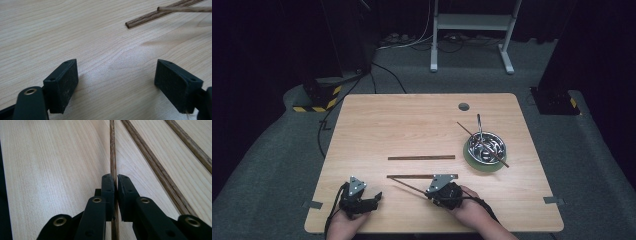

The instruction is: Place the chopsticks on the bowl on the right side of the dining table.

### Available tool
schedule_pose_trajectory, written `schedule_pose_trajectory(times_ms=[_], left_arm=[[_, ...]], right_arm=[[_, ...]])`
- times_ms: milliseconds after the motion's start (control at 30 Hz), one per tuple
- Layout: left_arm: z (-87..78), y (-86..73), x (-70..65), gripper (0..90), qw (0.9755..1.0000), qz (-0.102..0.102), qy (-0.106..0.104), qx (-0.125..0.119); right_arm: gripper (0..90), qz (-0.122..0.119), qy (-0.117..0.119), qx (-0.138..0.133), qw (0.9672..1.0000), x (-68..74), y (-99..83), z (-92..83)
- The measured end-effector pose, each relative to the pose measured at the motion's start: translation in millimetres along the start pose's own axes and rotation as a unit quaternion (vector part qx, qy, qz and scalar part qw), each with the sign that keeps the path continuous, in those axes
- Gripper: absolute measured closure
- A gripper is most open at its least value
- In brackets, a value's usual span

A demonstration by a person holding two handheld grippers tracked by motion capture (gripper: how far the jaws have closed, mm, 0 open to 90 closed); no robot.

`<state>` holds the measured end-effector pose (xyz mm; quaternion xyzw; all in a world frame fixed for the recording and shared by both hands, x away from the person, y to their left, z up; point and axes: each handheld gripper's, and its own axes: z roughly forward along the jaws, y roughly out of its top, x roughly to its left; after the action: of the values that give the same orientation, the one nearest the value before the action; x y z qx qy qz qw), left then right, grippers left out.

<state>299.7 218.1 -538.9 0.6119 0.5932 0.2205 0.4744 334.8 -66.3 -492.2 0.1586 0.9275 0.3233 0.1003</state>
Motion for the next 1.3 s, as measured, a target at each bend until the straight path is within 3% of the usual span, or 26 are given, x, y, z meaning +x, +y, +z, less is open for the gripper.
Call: schedule_pose_trajectory(times_ms=[200,600,1000,1300], left_arm=[[0.0,0.0,0.0,19.1,1.0,0.0,0.0,0.0],[0.0,0.0,0.0,19.1,1.0,0.0,0.0,0.0],[0.0,0.0,0.0,19.1,1.0,0.0,0.0,0.0],[0.0,0.0,0.0,19.1,1.0,0.0,0.0,0.0]], right_arm=[[83.1,0.003,-0.007,0.0,1.0,-5.3,-2.6,-4.3],[83.0,0.035,-0.032,0.001,0.9989,-26.1,-17.1,-21.5],[83.1,0.077,-0.078,0.002,0.994,-60.3,-38.3,-48.6],[83.1,0.089,-0.102,0.011,0.9907,-78.1,-49.7,-62.0]])
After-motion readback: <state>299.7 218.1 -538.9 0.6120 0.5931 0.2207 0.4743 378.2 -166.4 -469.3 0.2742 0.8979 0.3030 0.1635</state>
